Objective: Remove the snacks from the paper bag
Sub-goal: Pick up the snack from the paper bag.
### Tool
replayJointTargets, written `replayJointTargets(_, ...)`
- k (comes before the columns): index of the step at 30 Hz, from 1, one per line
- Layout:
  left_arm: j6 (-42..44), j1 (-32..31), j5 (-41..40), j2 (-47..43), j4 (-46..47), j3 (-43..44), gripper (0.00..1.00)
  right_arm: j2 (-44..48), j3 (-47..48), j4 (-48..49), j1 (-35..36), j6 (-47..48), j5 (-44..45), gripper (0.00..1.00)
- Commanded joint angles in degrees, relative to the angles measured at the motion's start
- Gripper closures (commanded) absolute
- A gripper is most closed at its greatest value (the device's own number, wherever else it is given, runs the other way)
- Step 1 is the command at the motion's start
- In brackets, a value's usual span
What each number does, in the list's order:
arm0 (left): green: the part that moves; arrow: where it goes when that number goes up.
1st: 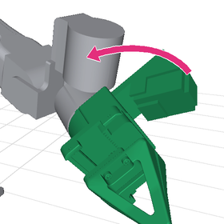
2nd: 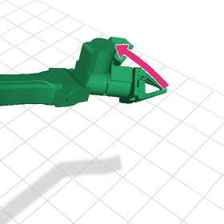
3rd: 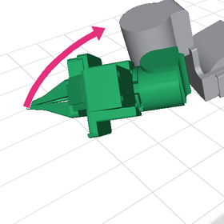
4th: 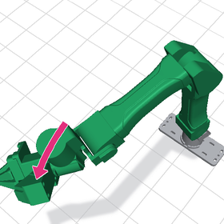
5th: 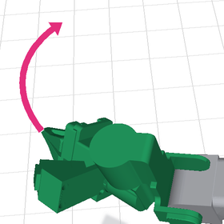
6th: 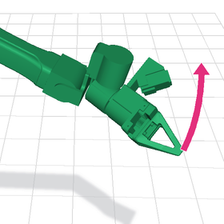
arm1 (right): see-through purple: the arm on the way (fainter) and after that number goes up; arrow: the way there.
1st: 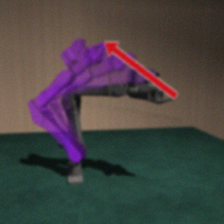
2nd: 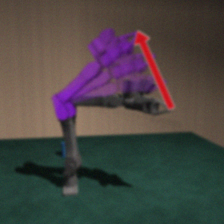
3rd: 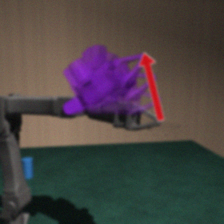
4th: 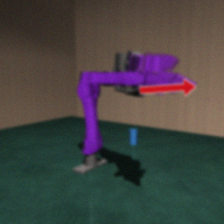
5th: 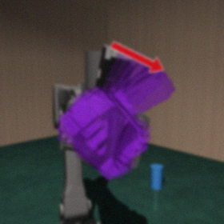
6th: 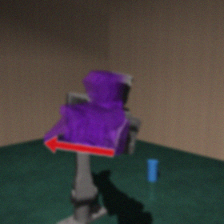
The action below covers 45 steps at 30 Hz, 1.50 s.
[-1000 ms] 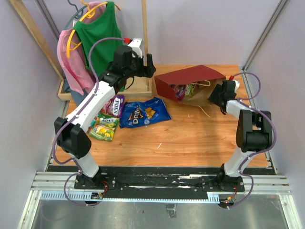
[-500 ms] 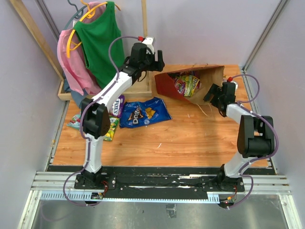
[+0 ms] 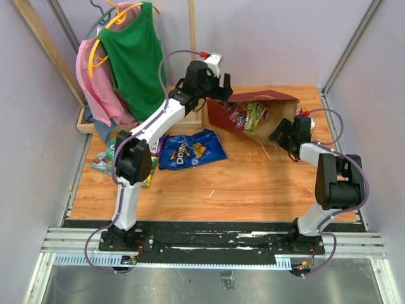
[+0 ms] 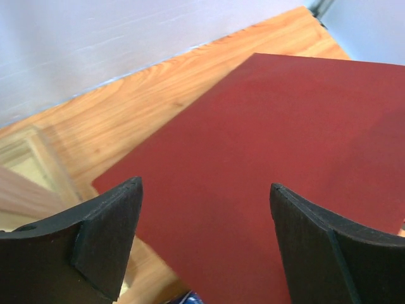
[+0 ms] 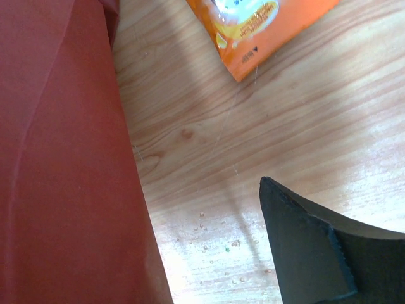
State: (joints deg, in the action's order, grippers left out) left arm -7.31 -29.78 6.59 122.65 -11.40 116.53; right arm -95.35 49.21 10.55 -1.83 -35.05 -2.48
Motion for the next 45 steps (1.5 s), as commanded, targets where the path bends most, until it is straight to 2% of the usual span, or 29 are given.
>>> replayJointTargets(1,0.9,-1.8,2.6,0.5,3.7,-2.3,0.15,0.9,-2.6,-1.8,1.3,-1.0,-0.2,0.1)
replayJointTargets(8,1.5,-4.0,3.0,0.7,3.5,-4.7,0.16,2.3,-4.6,-1.7,3.2,0.2,1.9,0.09)
replayJointTargets(14,0.1,-5.8,1.4,-1.4,5.9,-11.0,0.17,5.6,-5.4,-1.7,4.6,2.6,3.3,0.01)
replayJointTargets(19,-2.5,-7.0,0.8,-3.7,9.3,-16.5,0.18,10.5,-4.6,-4.2,10.2,6.5,10.4,0.02)
replayJointTargets(24,-2.9,-7.2,-2.1,-5.4,10.3,-18.7,0.18,18.3,-9.0,-1.6,15.4,8.9,19.4,0.02)
replayJointTargets(31,-3.6,-7.2,-3.1,-6.8,11.5,-20.8,0.18,34.9,-21.7,7.2,22.0,13.7,30.6,0.02)
replayJointTargets(34,-3.8,-7.2,-4.2,-6.8,11.7,-21.1,0.18,41.7,-27.4,13.7,24.5,18.0,30.0,0.01)
replayJointTargets(38,-4.7,-7.1,-7.8,-6.6,11.6,-21.1,0.18,45.7,-29.5,18.3,27.9,26.0,22.8,0.14)
replayJointTargets(42,-7.3,-5.9,-9.1,-5.8,10.9,-19.7,0.18,39.5,-22.5,15.3,29.8,32.7,16.4,0.28)
replayJointTargets(45,-10.2,-4.0,-7.0,-5.5,10.9,-19.2,0.18,33.4,-17.6,14.5,29.9,34.0,15.6,0.36)
